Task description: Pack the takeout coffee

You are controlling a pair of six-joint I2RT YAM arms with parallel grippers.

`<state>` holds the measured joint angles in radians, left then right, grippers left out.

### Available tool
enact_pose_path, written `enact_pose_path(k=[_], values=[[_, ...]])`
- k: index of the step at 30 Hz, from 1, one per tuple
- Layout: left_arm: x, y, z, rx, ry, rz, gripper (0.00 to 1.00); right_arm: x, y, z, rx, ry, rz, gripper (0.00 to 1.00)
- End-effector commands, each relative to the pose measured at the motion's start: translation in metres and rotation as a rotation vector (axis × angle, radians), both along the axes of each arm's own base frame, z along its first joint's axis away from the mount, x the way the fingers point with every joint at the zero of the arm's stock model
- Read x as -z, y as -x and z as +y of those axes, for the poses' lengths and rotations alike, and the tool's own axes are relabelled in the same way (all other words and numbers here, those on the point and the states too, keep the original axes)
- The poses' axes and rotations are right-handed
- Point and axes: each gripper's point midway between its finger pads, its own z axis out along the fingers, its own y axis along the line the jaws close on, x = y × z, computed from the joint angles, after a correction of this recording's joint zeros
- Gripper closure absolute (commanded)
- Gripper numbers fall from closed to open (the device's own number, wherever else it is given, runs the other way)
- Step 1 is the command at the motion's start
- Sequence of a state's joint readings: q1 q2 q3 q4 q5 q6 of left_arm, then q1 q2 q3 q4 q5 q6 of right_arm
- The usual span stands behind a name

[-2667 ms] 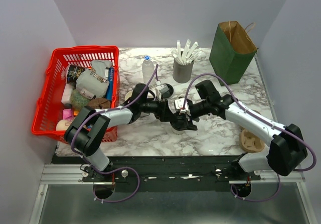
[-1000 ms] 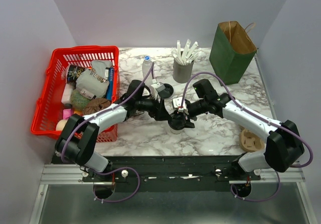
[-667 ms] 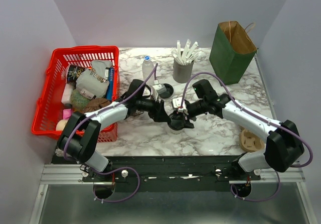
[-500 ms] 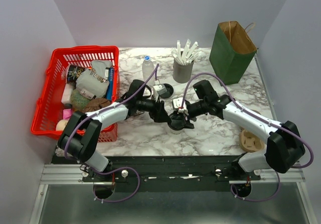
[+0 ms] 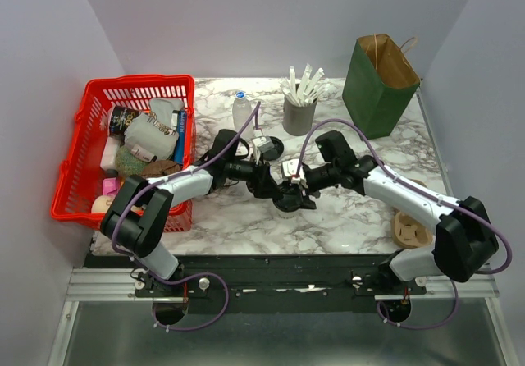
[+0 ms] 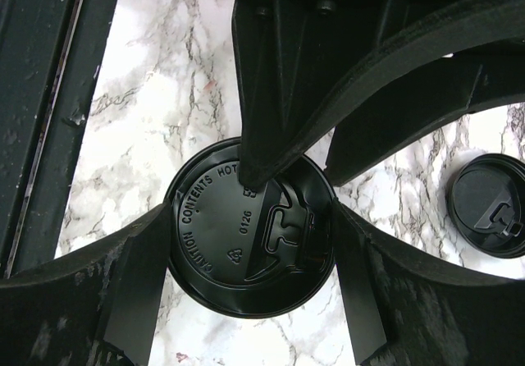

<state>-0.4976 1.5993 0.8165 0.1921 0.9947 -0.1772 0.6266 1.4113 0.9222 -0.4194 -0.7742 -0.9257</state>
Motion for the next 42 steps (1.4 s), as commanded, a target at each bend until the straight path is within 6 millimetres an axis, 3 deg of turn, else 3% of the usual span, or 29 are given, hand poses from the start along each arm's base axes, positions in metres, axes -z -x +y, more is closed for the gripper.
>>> enact_pose_path(k=[1, 5, 14, 21, 28, 35, 38, 39, 42], values=[[-0.009, 0.0, 0.003, 0.004, 0.024, 0.011, 0.27, 0.102, 0.027, -0.072, 0.051, 0.424, 0.121, 0.27], [-0.012, 0.011, 0.005, 0.033, 0.032, 0.013, 0.26, 0.102, 0.031, -0.072, 0.055, 0.417, 0.14, 0.27], [0.016, 0.023, 0.009, 0.11, -0.029, 0.013, 0.27, 0.106, 0.033, -0.071, 0.079, 0.426, 0.189, 0.27], [0.044, 0.007, 0.008, 0.027, -0.054, -0.007, 0.29, 0.11, 0.04, -0.078, 0.087, 0.433, 0.232, 0.27], [0.044, -0.003, -0.004, 0.028, 0.025, -0.03, 0.28, 0.11, 0.042, -0.086, 0.109, 0.426, 0.271, 0.26], [0.022, -0.009, -0.012, 0.032, 0.113, -0.068, 0.28, 0.097, 0.024, -0.087, 0.175, 0.467, 0.251, 0.28], [0.004, -0.012, -0.014, 0.006, 0.147, -0.048, 0.27, 0.093, 0.02, -0.089, 0.199, 0.48, 0.241, 0.28], [-0.012, -0.017, -0.014, -0.014, 0.172, -0.063, 0.27, 0.092, 0.02, -0.089, 0.198, 0.479, 0.239, 0.28], [-0.036, -0.024, -0.007, -0.129, 0.205, 0.059, 0.26, 0.09, 0.022, -0.089, 0.194, 0.475, 0.234, 0.28]])
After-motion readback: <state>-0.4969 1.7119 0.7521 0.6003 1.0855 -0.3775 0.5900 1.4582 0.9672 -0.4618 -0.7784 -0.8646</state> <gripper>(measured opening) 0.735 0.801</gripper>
